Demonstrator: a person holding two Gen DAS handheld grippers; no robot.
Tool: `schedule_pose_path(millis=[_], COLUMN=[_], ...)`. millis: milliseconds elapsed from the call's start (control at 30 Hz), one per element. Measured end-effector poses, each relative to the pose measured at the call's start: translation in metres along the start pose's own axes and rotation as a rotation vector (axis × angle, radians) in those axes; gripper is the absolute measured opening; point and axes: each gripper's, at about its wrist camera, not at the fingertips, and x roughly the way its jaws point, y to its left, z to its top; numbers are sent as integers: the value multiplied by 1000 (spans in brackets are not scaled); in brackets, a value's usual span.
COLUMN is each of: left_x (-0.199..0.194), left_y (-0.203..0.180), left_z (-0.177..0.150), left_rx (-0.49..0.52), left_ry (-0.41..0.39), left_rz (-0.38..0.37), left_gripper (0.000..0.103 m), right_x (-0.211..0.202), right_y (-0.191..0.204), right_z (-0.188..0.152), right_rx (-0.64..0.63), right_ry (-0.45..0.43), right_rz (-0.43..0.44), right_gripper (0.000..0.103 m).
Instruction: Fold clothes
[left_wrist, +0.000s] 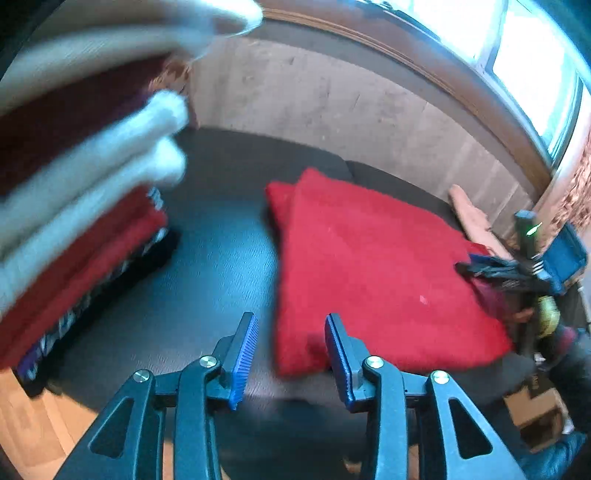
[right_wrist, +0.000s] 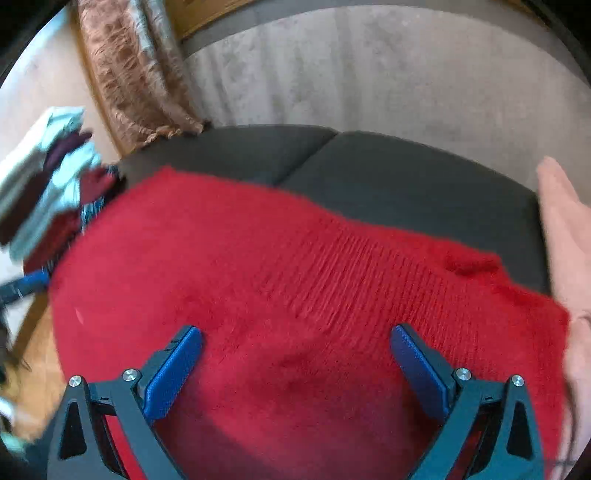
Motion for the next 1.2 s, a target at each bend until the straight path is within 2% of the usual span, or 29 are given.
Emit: schedule_pose_path(millis=[100, 267, 333, 400, 500, 567, 600, 667, 733, 767, 833, 900, 933, 967, 1000, 1067, 1200], left_x=[-4, 21, 31, 30, -3, -19, -19, -1, 17, 20, 16, 4, 0, -4, -5, -1, 30], left_y=[20, 19, 16, 15, 2, -13, -17, -15, -10, -6, 7, 20, 24, 24, 24, 19, -5], left_z=[-11, -11, -8, -1, 26, 35, 35, 20, -2, -7, -10, -8, -5, 0, 4, 16, 44], left_rx=[-38, -65, -64, -63, 43, 210, 279, 367, 390, 351, 219, 77, 29, -3, -15, -5, 65], left_ry=[21, 35, 44, 46, -17, 9, 51, 196, 306, 315, 280, 206, 165, 125, 97, 64, 69], left_rz=[-48, -106, -124, -191, -309, -251, -207, -117, -68, -72, -109, -161, -176, -183, -181, -170, -143], left_gripper=[41, 42, 34, 5, 5, 5, 5, 5, 5, 7, 10, 19, 22, 30, 35, 38, 40], right_x=[-1, 2, -2, -7, -11, -12, -13, -13, -12, -12, -11, -10, -10, -10, -9, -8, -8], right_y=[-4, -5, -7, -11, -18, -23, -25, -27, -26, -26, -25, -24, -23, -22, -21, -19, -17], right_z=[-1, 3, 1, -2, -3, -2, -2, -3, -3, -3, -3, -3, -2, -2, -2, -2, -2], right_rx=[-10, -18, -22, -25, -26, -12, -2, 6, 4, 2, -2, -5, -7, -10, -14, -20, -26], right_ry=[-12, -10, -11, -11, -11, -17, -23, -29, -31, -31, -31, -31, -31, -30, -30, -29, -33], right_rz=[5, -3, 7, 19, 50, 72, 83, 91, 89, 85, 79, 72, 68, 63, 59, 51, 37], right_gripper=[103, 103, 103, 103, 103, 103, 103, 103, 103, 103, 103, 103, 103, 103, 103, 103, 103])
